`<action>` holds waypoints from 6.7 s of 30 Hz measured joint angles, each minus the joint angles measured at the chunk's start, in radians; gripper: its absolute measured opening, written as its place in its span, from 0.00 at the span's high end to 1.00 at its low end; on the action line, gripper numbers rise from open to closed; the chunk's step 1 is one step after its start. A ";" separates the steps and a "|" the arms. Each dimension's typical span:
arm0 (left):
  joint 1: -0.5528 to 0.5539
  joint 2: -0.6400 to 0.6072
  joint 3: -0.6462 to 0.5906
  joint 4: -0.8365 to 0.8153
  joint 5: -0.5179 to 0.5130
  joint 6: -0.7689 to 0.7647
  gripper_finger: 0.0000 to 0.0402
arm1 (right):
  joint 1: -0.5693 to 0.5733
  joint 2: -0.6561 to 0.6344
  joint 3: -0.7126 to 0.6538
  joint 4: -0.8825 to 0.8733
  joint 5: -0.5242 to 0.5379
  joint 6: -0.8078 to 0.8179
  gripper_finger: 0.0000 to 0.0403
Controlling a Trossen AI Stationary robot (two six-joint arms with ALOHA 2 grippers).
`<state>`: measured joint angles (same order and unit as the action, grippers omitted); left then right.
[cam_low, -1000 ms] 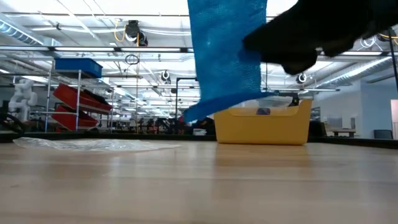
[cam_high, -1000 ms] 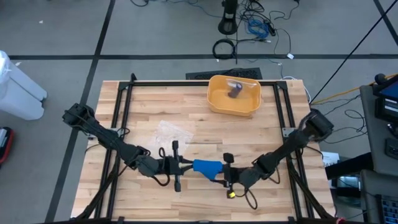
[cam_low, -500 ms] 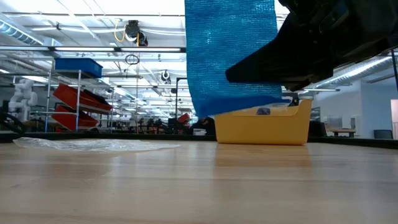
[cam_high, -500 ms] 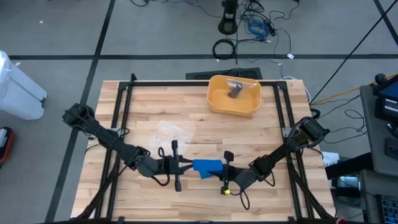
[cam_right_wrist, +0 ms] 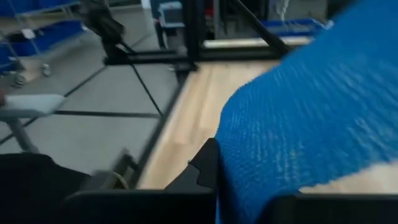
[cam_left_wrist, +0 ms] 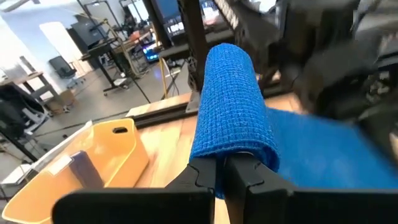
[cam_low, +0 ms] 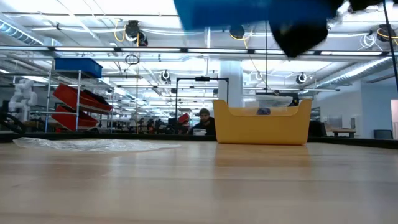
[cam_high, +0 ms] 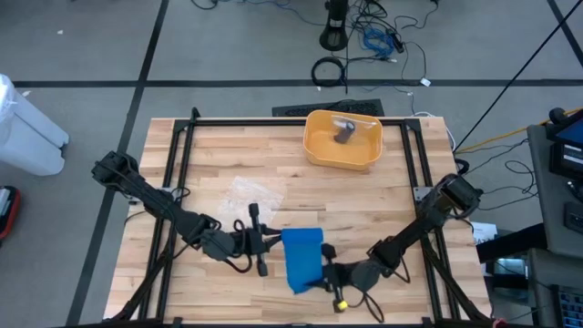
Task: Roll bandage
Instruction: Roll the blue bandage
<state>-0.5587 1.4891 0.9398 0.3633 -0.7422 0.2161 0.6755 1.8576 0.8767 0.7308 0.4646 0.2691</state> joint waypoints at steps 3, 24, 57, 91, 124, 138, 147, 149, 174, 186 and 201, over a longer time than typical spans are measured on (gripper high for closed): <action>0.000 0.000 0.000 -0.049 0.000 0.001 0.98 | 0.017 0.000 0.054 -0.016 0.000 -0.040 1.00; 0.002 0.000 0.000 -0.142 0.022 0.001 0.98 | 0.032 -0.220 0.205 -0.285 0.167 -0.255 1.00; -0.005 0.001 0.000 -0.172 0.105 -0.054 0.98 | -0.206 -0.373 0.204 -0.471 0.173 0.018 1.00; -0.080 0.002 0.000 -0.168 0.112 0.019 0.98 | -0.269 -0.343 0.190 -0.674 -0.183 0.422 0.48; -0.123 0.001 0.000 0.009 0.108 0.077 0.98 | -0.189 -0.353 0.028 -1.039 -0.082 0.390 0.48; -0.117 0.001 0.000 0.026 0.070 -0.028 0.98 | -0.007 -0.354 0.008 -0.682 0.266 0.110 0.48; -0.116 0.001 0.000 0.022 0.044 -0.042 0.98 | -0.005 -0.330 0.008 -0.507 0.159 0.051 0.48; -0.116 0.001 0.000 0.021 0.043 -0.047 0.98 | -0.010 -0.304 0.008 -0.470 0.158 0.036 0.48; -0.124 0.001 0.000 0.021 -0.146 -0.046 0.98 | -0.046 -0.086 0.008 -0.082 0.075 -0.086 1.00; -0.118 0.001 0.000 -0.063 -0.150 0.052 0.98 | -0.013 -0.093 0.081 -0.076 -0.077 -0.084 1.00; -0.126 0.001 0.000 -0.148 -0.149 0.051 0.98 | -0.062 -0.172 0.207 -0.159 0.018 -0.165 1.00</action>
<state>-0.6844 1.4902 0.9398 0.2155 -0.8913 0.2668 0.6140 1.6860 1.0836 0.5719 0.4830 0.1038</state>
